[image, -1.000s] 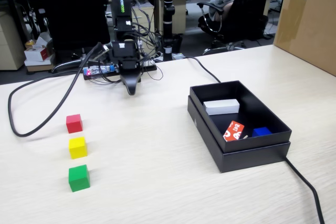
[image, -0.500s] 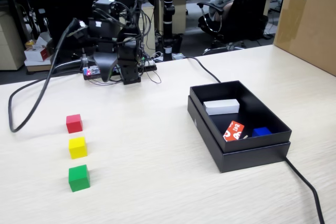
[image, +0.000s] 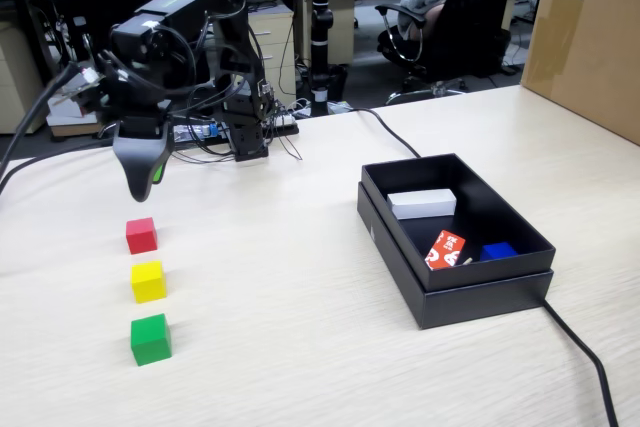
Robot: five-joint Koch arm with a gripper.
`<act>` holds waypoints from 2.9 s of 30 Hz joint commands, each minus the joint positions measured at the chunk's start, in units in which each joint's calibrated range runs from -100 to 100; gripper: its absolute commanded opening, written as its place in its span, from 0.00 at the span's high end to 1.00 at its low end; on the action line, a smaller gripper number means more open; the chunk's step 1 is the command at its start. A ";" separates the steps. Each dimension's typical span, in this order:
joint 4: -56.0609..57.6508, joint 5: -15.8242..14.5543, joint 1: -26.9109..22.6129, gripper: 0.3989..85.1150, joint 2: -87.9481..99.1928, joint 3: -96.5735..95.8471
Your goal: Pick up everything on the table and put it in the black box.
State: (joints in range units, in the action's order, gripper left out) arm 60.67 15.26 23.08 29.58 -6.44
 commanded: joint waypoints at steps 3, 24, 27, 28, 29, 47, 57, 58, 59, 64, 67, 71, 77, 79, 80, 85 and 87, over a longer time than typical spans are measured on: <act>-1.44 0.78 1.07 0.48 -6.80 6.71; -3.69 6.98 1.47 0.49 -24.93 11.15; -4.29 7.42 1.32 0.54 -26.54 11.24; -4.38 7.47 1.27 0.56 -27.11 11.51; -4.38 7.57 1.27 0.59 -27.57 11.88; 9.87 6.01 -1.81 0.99 -1.64 9.52; 11.77 -8.01 -20.71 1.00 30.83 0.36; 11.77 -9.96 -23.00 1.00 31.87 1.00; 11.77 -10.45 -23.64 1.00 32.21 1.18; 11.77 -16.41 -31.36 0.99 31.64 6.80; 11.69 -17.53 -32.77 0.99 28.42 9.97; 11.52 -19.58 -35.31 0.99 19.59 17.59; 11.34 -23.00 -39.46 0.99 4.44 27.65; 11.34 -24.47 -40.83 0.99 -5.20 34.00; 11.34 -25.30 -41.22 0.99 -10.59 37.44; 11.34 -26.47 -41.51 0.99 -21.60 39.71; 11.34 -26.47 -41.37 0.99 -22.06 38.08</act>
State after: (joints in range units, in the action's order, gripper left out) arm 72.44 -11.21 -18.39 6.54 29.44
